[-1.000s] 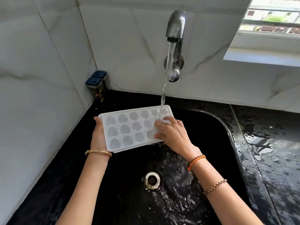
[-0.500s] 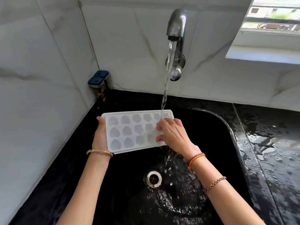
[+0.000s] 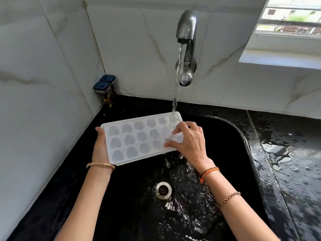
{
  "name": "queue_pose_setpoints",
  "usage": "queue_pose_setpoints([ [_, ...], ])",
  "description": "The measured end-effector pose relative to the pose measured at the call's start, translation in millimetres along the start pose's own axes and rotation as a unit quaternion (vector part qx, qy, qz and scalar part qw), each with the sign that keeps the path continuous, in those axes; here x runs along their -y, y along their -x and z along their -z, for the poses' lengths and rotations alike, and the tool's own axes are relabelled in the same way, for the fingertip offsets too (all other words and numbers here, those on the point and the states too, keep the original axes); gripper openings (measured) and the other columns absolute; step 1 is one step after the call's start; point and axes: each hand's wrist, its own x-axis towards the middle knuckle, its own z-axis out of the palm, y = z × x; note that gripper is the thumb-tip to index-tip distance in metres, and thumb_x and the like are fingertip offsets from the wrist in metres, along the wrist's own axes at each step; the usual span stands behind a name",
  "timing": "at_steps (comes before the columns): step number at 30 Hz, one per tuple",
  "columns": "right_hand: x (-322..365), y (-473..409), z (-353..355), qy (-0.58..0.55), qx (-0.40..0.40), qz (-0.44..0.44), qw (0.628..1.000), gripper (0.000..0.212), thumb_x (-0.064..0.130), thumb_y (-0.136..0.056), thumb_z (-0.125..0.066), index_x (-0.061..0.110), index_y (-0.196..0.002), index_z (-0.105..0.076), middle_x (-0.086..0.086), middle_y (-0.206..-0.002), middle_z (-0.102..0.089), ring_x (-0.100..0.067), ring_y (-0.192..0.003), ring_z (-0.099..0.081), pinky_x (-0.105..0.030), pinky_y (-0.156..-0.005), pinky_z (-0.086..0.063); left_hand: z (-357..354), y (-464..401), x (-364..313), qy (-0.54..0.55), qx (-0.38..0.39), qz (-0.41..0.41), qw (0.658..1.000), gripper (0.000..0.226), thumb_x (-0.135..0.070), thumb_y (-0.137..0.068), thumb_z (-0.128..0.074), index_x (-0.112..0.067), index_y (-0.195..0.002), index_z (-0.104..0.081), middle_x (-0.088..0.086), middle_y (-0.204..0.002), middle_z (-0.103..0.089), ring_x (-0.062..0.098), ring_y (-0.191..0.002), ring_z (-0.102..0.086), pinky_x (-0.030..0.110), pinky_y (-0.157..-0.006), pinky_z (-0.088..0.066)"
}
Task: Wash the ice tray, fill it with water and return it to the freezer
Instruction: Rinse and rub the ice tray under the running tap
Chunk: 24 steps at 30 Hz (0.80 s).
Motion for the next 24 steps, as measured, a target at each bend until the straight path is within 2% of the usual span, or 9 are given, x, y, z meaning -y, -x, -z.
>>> queue_pose_setpoints([
  [4, -1, 1, 2, 0.017, -0.029, 0.000, 0.999, 0.051, 0.051, -0.062, -0.075, 0.014, -0.095, -0.062, 0.002, -0.097, -0.067, -0.022, -0.107, -0.051, -0.027, -0.085, -0.023, 2, 0, -8, 0.000, 0.015, -0.013, 1.000, 0.058, -0.069, -0.086, -0.028, -0.027, -0.105, -0.064, -0.001, -0.091, -0.076, 0.021, -0.083, -0.072, 0.038, -0.063, -0.058],
  [8, -2, -1, 3, 0.077, 0.023, 0.012, 0.997, 0.052, 0.060, -0.071, -0.062, 0.018, -0.101, -0.064, 0.005, -0.102, -0.069, -0.019, -0.119, -0.043, -0.028, -0.090, -0.018, 2, 3, -10, -0.004, 0.007, -0.004, 1.000, 0.062, -0.071, -0.085, -0.028, -0.026, -0.111, -0.063, 0.004, -0.106, -0.070, 0.026, -0.097, -0.066, 0.046, -0.082, -0.052],
  [10, -1, -1, 0, 0.126, 0.047, 0.038, 0.990, 0.054, 0.061, -0.077, -0.055, 0.017, -0.107, -0.062, 0.002, -0.108, -0.069, -0.020, -0.127, -0.037, -0.030, -0.093, -0.016, 2, 3, -10, -0.002, 0.009, -0.007, 1.000, 0.059, -0.070, -0.086, -0.027, -0.027, -0.106, -0.063, 0.000, -0.096, -0.074, 0.022, -0.090, -0.069, 0.042, -0.073, -0.054],
  [13, 1, -4, -5, 0.140, 0.068, 0.062, 0.986, 0.049, 0.055, -0.083, -0.051, 0.014, -0.106, -0.061, -0.003, -0.110, -0.068, -0.020, -0.132, -0.032, -0.031, -0.097, -0.014, 2, 2, -10, 0.011, 0.022, -0.011, 1.000, 0.055, -0.065, -0.090, -0.023, -0.027, -0.099, -0.062, -0.004, -0.080, -0.076, 0.016, -0.073, -0.073, 0.034, -0.056, -0.058],
  [16, 3, -7, -2, 0.099, 0.054, 0.046, 0.993, 0.046, 0.053, -0.073, -0.064, 0.012, -0.093, -0.068, -0.002, -0.094, -0.070, -0.020, -0.122, -0.042, -0.028, -0.093, -0.016, 5, 2, -10, 0.014, 0.034, -0.013, 0.999, 0.057, -0.065, -0.090, -0.021, -0.028, -0.100, -0.062, -0.005, -0.081, -0.076, 0.015, -0.072, -0.073, 0.032, -0.056, -0.058],
  [18, 4, -8, 3, 0.047, 0.013, 0.014, 0.999, 0.043, 0.051, -0.062, -0.074, 0.012, -0.080, -0.071, 0.003, -0.081, -0.059, -0.020, -0.108, -0.050, -0.025, -0.087, -0.019, 8, 2, -7, 0.016, 0.029, -0.017, 0.999, 0.057, -0.066, -0.090, -0.021, -0.028, -0.099, -0.063, -0.005, -0.081, -0.076, 0.015, -0.072, -0.073, 0.033, -0.055, -0.058],
  [20, 7, -9, 5, 0.028, -0.008, 0.004, 1.000, 0.040, 0.049, -0.058, -0.078, 0.012, -0.073, -0.071, 0.007, -0.078, -0.051, -0.019, -0.105, -0.052, -0.024, -0.084, -0.020, 9, 3, -7, 0.014, 0.021, -0.018, 1.000, 0.057, -0.066, -0.089, -0.022, -0.029, -0.099, -0.064, -0.004, -0.084, -0.076, 0.016, -0.073, -0.073, 0.033, -0.056, -0.058],
  [22, 7, -11, 3, 0.032, 0.027, 0.012, 0.999, 0.039, 0.049, -0.063, -0.074, 0.014, -0.078, -0.068, 0.003, -0.084, -0.062, -0.020, -0.115, -0.047, -0.026, -0.086, -0.018, 8, 1, -9, 0.018, 0.026, -0.018, 0.999, 0.055, -0.066, -0.090, -0.023, -0.029, -0.100, -0.064, -0.003, -0.086, -0.076, 0.017, -0.075, -0.073, 0.034, -0.056, -0.058],
  [24, 5, -13, 0, 0.037, 0.081, 0.022, 0.996, 0.037, 0.048, -0.074, -0.066, 0.014, -0.087, -0.062, -0.002, -0.101, -0.067, -0.020, -0.127, -0.037, -0.028, -0.091, -0.016, 7, -1, -11, 0.022, 0.026, -0.018, 0.999, 0.054, -0.064, -0.091, -0.024, -0.029, -0.099, -0.064, -0.004, -0.082, -0.076, 0.017, -0.073, -0.073, 0.032, -0.053, -0.058],
])
